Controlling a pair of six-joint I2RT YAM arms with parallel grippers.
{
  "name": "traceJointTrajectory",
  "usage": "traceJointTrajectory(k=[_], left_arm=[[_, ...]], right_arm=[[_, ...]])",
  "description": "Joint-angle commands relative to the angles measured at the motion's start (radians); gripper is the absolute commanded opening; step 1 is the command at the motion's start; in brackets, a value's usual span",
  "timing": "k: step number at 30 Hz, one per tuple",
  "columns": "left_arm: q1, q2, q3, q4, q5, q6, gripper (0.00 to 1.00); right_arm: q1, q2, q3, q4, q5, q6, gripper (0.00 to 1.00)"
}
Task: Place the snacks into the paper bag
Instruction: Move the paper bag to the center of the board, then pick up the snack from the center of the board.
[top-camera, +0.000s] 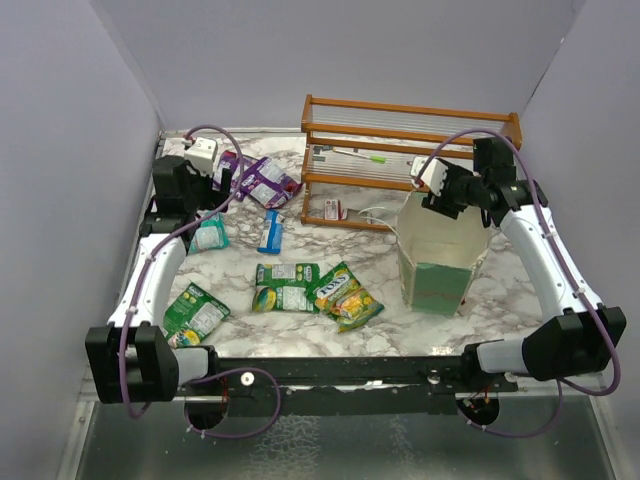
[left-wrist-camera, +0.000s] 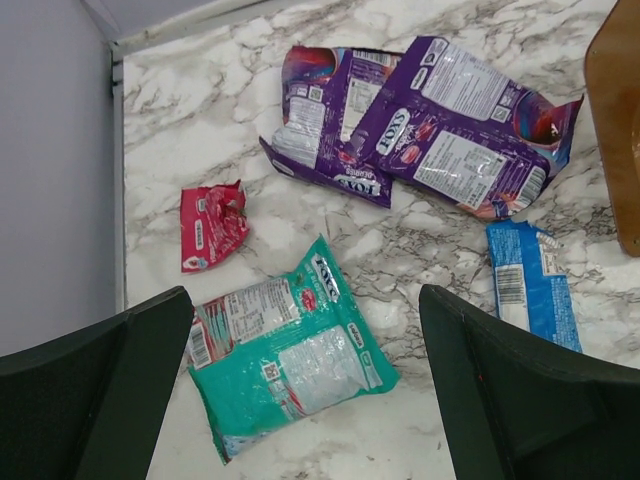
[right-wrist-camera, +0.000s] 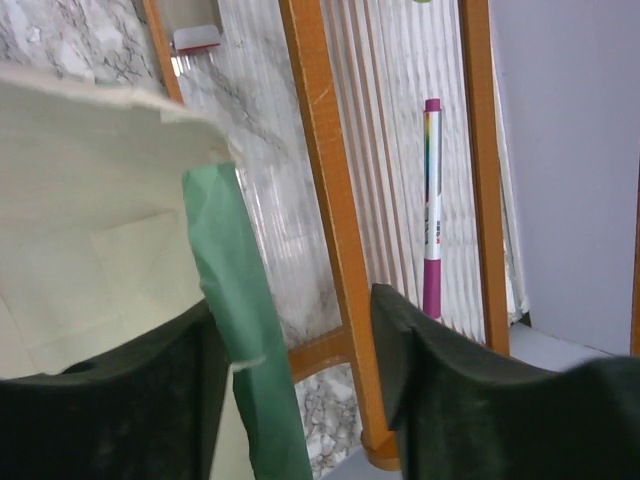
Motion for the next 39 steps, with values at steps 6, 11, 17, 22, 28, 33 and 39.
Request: traceJointTrajectory(k=[6, 11, 17, 22, 28, 33, 39], left_arm=[[0.039, 0.209, 0.134, -0.001, 0.011, -0.055, 0.99], [0.086, 0.369, 0.268, -0.038, 0.110, -0.062, 0.99], [0.123, 0.631, 0.541, -0.135, 0.230, -0.038, 0.98], [0.134, 0.867, 0.813, -0.262, 0.334, -0.004, 0.95], [0.133, 1.142, 1.148, -0.409, 0.368, 0.028, 0.90], [0.134, 1.285, 1.325, -0.481, 0.400, 0.038, 0.80], [0.136, 1.299, 1.280, -0.457, 0.432, 0.032, 0.63]], right_arm=[[0.018, -0.095, 0.003, 0.050, -0.020, 0.123, 0.69], [0.019, -0.129, 0.020, 0.034, -0.043, 0.191, 0.92], [0.020, -0.160, 0.047, 0.021, -0.080, 0.282, 0.95], [0.021, -0.158, 0.093, -0.029, -0.146, 0.337, 0.95], [0.022, -0.150, 0.132, -0.067, -0.204, 0.387, 0.95], [0.022, -0.157, 0.108, -0.069, -0.209, 0.408, 0.95], [0.024, -0.163, 0.072, -0.054, -0.203, 0.427, 0.95]])
